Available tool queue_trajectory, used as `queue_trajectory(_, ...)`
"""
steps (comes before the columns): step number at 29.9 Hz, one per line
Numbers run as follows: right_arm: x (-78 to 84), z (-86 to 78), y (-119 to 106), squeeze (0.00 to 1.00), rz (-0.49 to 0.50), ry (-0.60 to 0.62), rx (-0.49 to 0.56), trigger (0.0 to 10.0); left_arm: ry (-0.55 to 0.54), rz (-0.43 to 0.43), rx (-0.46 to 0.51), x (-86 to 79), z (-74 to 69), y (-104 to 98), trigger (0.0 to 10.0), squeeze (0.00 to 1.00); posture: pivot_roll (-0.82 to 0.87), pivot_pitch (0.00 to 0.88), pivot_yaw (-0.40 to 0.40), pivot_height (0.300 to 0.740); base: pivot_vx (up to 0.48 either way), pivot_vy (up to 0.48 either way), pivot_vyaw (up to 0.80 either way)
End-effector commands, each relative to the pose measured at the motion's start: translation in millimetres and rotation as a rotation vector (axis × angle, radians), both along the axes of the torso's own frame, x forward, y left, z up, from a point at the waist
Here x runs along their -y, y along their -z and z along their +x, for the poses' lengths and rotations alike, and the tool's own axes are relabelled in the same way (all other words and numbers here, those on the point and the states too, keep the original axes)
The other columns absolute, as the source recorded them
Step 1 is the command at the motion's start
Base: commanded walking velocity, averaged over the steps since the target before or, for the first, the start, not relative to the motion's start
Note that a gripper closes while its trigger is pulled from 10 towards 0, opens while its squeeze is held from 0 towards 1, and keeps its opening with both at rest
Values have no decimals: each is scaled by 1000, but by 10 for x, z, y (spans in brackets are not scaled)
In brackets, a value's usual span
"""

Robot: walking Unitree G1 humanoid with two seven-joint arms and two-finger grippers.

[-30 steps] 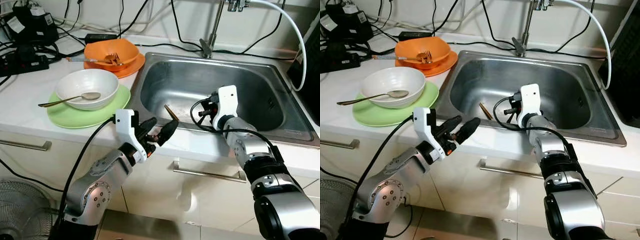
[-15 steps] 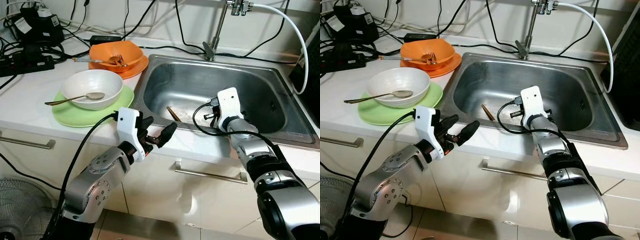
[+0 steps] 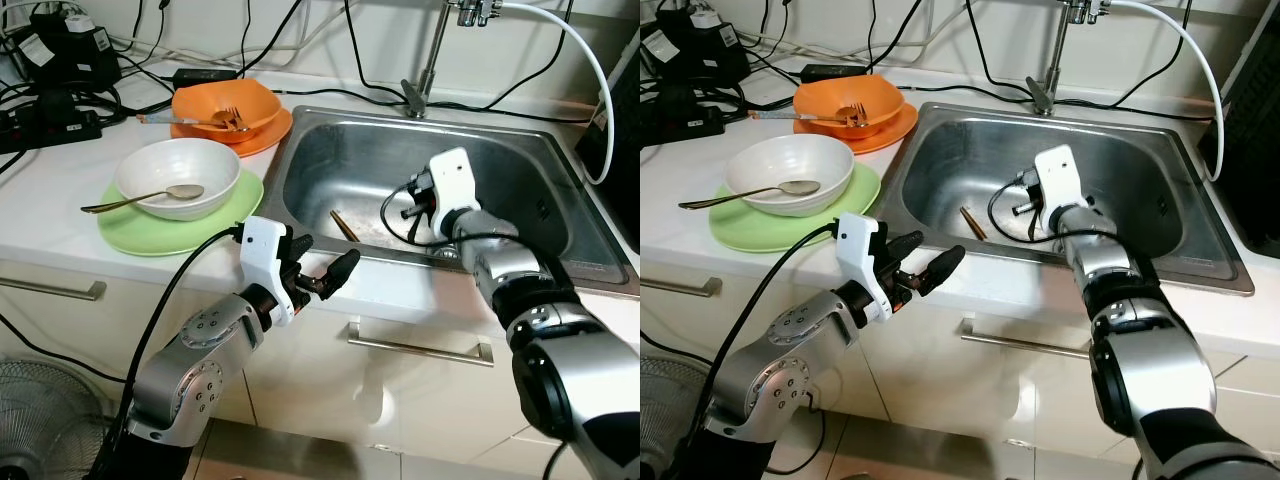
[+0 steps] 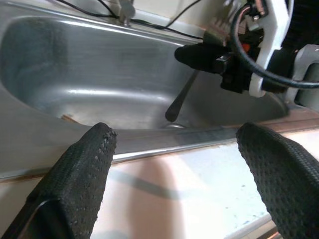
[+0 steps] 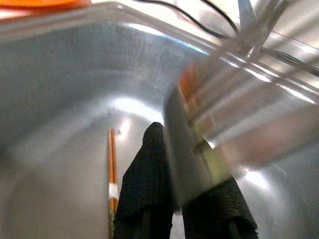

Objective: Kitchen organization

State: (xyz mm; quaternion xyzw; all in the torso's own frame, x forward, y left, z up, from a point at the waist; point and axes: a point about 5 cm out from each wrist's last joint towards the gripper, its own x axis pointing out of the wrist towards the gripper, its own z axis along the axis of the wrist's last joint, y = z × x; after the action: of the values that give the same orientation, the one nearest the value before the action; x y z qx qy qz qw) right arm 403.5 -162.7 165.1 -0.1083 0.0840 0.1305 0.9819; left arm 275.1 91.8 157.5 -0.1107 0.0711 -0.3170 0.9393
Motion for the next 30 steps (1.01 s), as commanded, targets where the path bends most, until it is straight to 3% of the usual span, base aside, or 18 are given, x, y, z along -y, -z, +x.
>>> queue_trajectory(1, 47, 12, -24, 1000, 10, 8, -18, 10000, 1, 9, 18, -11, -17, -41, 10000, 0, 16, 13, -15, 740, 0, 0, 0)
queue_trajectory(6, 11, 6, 3, 1000, 30, -28, -47, 10000, -15, 22, 26, -86, 9, -63, 10000, 0, 18, 18, -14, 740, 0, 0, 0)
queue_trajectory(21, -25, -22, 82, 1000, 49, -54, -72, 10000, -22, 33, 27, -94, 4, -52, 10000, 0, 19, 17, -9, 740, 0, 0, 0)
queue_trajectory(27, -63, 2, -5, 1000, 77, -63, -19, 10000, -105, 93, 119, -164, 81, -156, 10000, 0, 17, 20, -8, 740, 0, 0, 0)
queue_trajectory(28, -103, 15, -67, 1000, 129, -79, 10, 10000, -148, 114, 167, -202, 115, -219, 10000, 510, 16, 22, -7, 740, 0, 0, 0)
queue_trajectory(29, -103, 15, -67, 1000, 129, -79, 10, 10000, -148, 114, 167, -202, 115, -219, 10000, 510, 16, 22, -7, 740, 0, 0, 0)
queue_trajectory(30, -135, 20, -100, 1000, 167, -102, 19, 10000, -174, 133, 194, -226, 136, -254, 10000, 1000, 16, 22, -7, 740, 0, 0, 0)
